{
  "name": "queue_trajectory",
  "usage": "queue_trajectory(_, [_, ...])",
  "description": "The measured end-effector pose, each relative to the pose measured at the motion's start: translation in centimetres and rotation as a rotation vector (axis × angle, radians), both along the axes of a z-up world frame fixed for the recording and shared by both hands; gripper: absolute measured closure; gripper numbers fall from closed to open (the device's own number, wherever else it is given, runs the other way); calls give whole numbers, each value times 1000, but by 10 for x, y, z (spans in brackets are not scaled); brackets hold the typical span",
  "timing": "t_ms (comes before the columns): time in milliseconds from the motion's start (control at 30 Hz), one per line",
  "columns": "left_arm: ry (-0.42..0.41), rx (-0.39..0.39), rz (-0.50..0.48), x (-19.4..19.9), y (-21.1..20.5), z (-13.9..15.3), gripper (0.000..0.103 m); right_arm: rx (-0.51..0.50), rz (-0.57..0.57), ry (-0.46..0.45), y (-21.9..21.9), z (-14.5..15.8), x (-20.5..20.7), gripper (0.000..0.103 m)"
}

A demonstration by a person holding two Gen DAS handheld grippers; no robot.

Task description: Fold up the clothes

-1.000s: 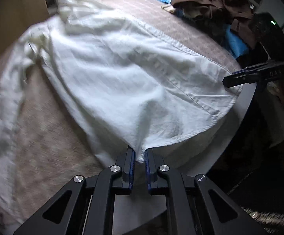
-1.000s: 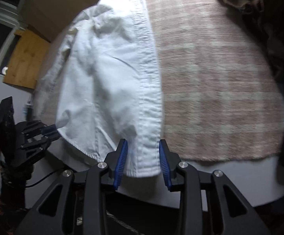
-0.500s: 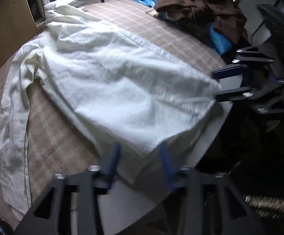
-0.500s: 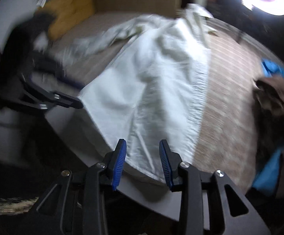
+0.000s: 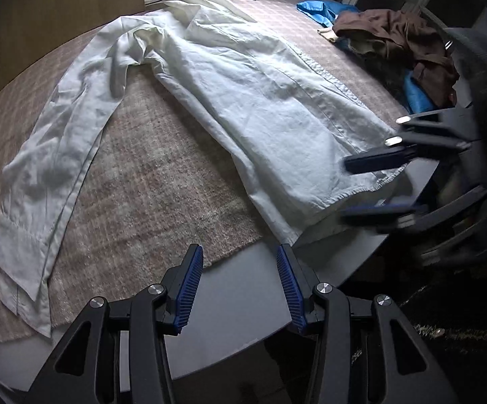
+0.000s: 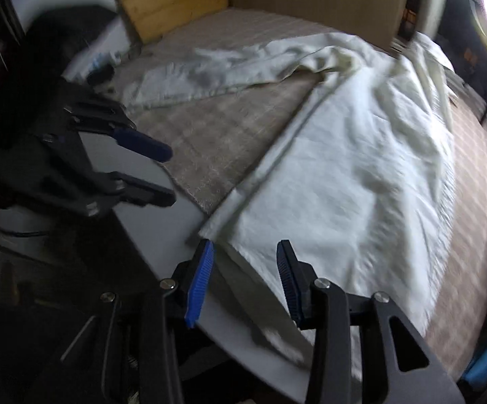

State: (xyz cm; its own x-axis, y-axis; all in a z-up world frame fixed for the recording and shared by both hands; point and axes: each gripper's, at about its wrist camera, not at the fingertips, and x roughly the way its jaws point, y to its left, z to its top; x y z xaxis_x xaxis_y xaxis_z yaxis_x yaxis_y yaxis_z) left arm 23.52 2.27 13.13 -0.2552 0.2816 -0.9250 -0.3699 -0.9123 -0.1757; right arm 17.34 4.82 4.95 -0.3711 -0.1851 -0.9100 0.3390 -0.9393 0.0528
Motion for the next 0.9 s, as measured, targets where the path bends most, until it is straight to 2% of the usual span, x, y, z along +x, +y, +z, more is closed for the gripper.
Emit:
queue_trajectory(100, [5, 40, 21, 6, -6, 0, 59, 71, -5, -41, -7, -18, -10, 64])
queue_trajectory(200, [6, 70, 38, 11, -10, -4, 59, 31, -33, -73, 6, -24, -13, 66])
queue_trajectory(267, [7, 82, 43, 12, -12, -6, 59, -22, -63, -87, 20, -22, -13, 91])
queue_trajectory(367, [6, 101, 45, 10, -13, -9, 59, -153, -112, -117, 41, -13, -15, 97])
queue_trajectory(433, [15, 103, 36, 3, -13, -7, 59, -251, -130, -136, 52, -6, -14, 97])
queue_trajectory(500, [25, 103, 28, -5, -13, -5, 59, -325, -68, -191, 49, 0, -12, 94])
queue_trajectory(567, [49, 84, 27, -21, -17, 1, 59, -319, -29, -224, 50, 13, -11, 93])
queue_trajectory(633, [98, 47, 32, -46, -20, 14, 59, -338, -73, -167, 76, 42, -16, 92])
queue_trajectory(733, [155, -12, 49, -98, -24, 30, 57, -366, -176, -81, 129, 83, -31, 79])
queue_trajectory(833, [211, -95, 37, -152, -18, 33, 57, -322, -280, -17, 181, 108, -62, 69])
queue_trajectory(900, [222, -140, 19, -185, -11, 25, 57, -302, -332, 16, 210, 114, -87, 68])
